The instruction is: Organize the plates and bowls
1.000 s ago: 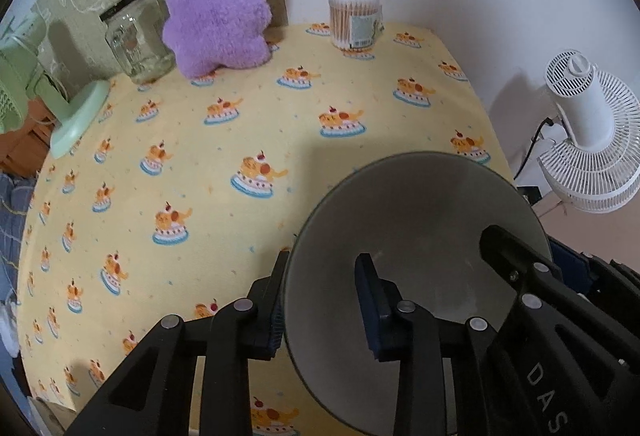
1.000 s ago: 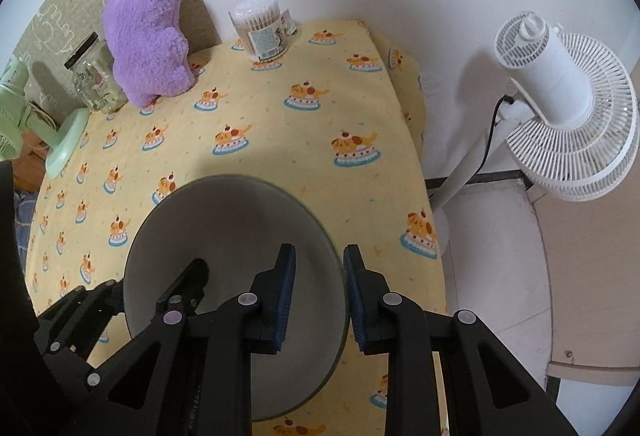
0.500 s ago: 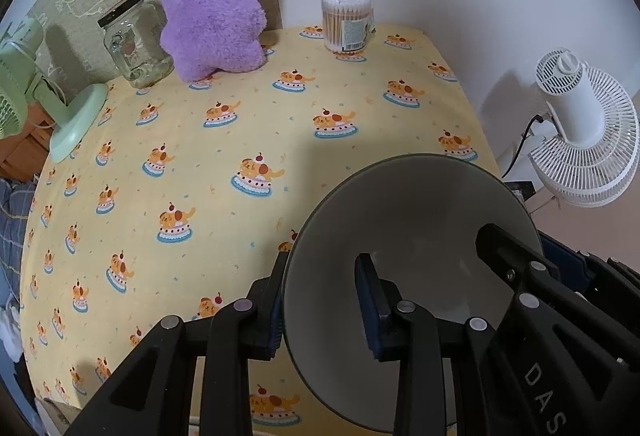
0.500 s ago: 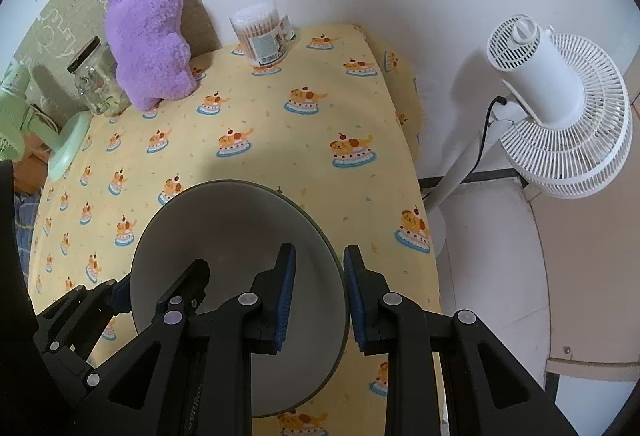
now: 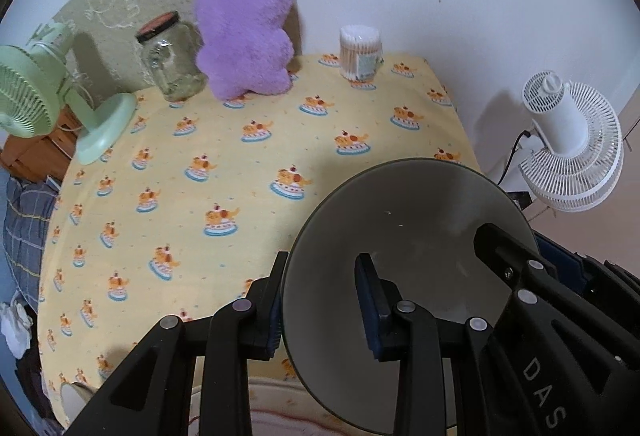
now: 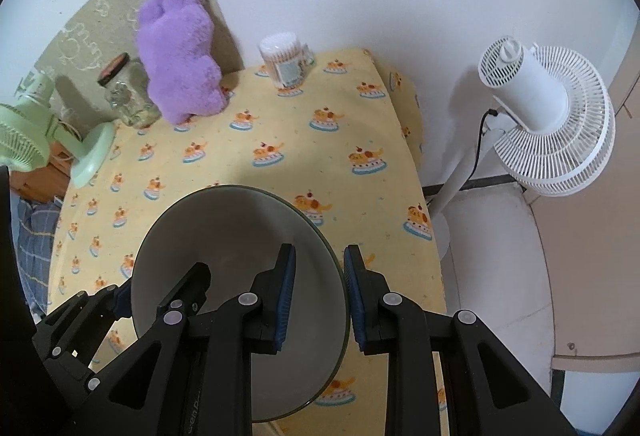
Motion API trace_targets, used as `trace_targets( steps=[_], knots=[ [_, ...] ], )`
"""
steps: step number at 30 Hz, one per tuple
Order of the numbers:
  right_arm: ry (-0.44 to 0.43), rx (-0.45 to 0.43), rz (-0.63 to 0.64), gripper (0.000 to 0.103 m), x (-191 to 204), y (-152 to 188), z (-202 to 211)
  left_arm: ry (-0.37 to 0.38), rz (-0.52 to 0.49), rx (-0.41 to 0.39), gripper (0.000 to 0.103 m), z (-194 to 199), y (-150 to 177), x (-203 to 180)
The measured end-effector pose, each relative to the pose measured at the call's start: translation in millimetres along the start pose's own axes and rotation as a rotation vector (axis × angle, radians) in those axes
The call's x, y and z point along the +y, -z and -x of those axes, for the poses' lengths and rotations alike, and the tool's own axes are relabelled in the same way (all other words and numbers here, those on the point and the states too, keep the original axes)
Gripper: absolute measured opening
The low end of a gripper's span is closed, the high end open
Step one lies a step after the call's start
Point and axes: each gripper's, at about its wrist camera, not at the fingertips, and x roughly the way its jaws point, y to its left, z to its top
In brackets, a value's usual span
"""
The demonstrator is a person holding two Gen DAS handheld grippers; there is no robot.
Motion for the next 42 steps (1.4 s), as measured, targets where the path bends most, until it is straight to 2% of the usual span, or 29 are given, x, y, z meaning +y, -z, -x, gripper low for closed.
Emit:
trace_targets(
  steps=[14,22,32,42],
  knots=[
    [0.024,-0.067,0.038,0.029,58.1,19.1,55.3,0.031,0.006,-0.071,0.031,51.7,18.7,52.2],
    [0.049,-0.097,0.035,0.029,103.0,38.9,83.4,0.059,0.008,-0.094,0.031,79.3,35.3,97.0],
    [0.06,-0.117,0.03,0.029,163.3,69.9,105.4,0.085,-0.002,-0.104,0.031,102.3,60.4,155.6],
    [0.039,-0.102,0.013,0.029,219.9,108.7,109.7,0.084,-0.018,-0.101,0.031,111.6,93.2,213.8]
  ],
)
